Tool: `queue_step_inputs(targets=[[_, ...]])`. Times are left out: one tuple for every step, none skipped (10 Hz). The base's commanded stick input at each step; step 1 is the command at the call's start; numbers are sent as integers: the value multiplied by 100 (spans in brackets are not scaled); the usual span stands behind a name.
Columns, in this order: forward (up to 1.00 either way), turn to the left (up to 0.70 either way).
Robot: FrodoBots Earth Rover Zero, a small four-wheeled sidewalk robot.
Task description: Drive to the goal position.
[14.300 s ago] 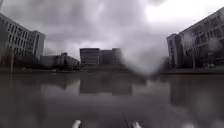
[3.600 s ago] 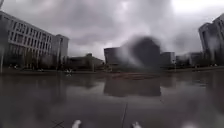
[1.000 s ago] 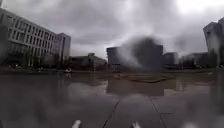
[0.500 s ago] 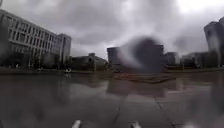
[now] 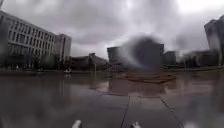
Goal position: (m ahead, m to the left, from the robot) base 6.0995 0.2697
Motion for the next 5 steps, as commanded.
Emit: queue_step_inputs(targets=[[70, 0], [70, 0], [70, 0], [70, 0], [70, 0]])
